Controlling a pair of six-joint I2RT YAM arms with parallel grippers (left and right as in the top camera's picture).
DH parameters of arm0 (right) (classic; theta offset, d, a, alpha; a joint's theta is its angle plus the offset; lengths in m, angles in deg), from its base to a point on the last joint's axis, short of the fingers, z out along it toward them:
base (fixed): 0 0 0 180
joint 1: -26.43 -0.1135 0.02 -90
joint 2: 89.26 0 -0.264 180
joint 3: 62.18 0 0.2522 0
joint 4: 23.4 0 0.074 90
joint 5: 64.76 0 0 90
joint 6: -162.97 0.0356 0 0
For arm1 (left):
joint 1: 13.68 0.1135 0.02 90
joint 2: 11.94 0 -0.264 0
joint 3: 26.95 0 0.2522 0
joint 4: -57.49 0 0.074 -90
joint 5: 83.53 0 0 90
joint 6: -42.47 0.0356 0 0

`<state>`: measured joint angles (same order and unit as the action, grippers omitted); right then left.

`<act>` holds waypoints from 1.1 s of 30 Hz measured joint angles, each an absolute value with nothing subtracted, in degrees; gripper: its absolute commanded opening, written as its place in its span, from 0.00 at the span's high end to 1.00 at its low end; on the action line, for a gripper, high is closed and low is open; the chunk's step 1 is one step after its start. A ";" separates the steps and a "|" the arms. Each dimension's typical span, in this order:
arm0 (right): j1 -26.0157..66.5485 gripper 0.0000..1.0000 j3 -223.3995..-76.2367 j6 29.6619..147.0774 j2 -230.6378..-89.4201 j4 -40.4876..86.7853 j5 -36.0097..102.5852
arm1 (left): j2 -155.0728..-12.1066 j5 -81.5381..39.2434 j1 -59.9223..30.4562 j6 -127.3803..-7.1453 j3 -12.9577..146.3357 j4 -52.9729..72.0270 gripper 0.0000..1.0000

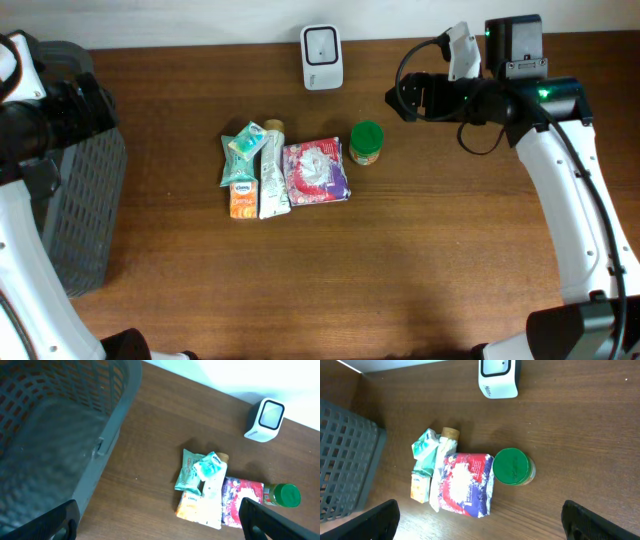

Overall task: Scan the item barcode
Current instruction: 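Move the right gripper from rest toward the green-lidded jar, then lower the right gripper over the green-lidded jar and grasp it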

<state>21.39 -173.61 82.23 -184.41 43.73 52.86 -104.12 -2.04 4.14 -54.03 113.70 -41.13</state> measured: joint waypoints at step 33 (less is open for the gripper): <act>7.23 0.01 -173.54 86.58 -193.79 49.37 46.61 | -104.12 -2.07 4.14 -54.05 113.70 -41.13 0.01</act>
